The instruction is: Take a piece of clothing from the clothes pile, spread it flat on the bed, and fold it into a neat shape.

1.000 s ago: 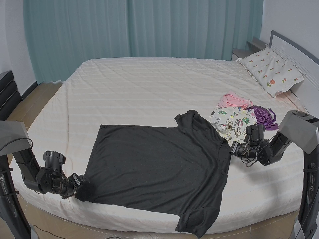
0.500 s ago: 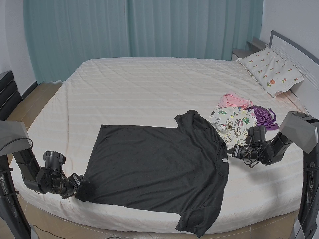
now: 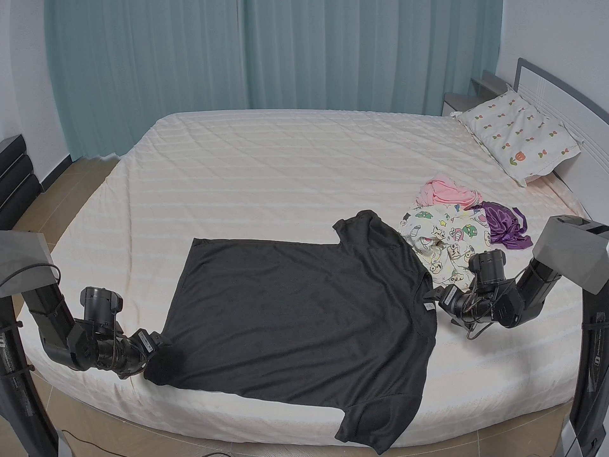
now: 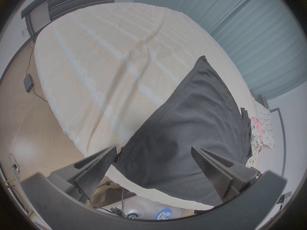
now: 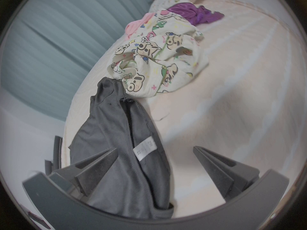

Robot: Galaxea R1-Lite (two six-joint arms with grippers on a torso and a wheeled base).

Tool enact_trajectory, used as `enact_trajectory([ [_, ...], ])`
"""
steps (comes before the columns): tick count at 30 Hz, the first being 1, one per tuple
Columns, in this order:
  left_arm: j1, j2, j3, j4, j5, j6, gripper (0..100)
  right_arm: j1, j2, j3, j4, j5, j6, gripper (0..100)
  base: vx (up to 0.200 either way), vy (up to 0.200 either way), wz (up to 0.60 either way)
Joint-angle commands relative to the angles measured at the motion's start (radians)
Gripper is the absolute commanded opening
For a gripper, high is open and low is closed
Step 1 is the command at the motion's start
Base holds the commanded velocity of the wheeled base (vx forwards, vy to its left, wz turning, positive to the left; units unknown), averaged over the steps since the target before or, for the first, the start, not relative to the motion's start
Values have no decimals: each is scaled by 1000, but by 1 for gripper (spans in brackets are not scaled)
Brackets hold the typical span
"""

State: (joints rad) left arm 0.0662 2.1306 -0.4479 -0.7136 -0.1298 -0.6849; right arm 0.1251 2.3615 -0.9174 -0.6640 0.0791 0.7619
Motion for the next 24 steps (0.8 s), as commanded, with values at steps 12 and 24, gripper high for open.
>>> enact_trajectory([
  [12, 17, -21, -9, -41, 13, -15, 100, 67, -90, 201, -167, 16, 157, 100, 0, 0, 0],
  [24, 43, -11, -12, -43, 1, -21, 100, 77, -84, 295, -315, 16, 155, 100, 0, 150, 0],
])
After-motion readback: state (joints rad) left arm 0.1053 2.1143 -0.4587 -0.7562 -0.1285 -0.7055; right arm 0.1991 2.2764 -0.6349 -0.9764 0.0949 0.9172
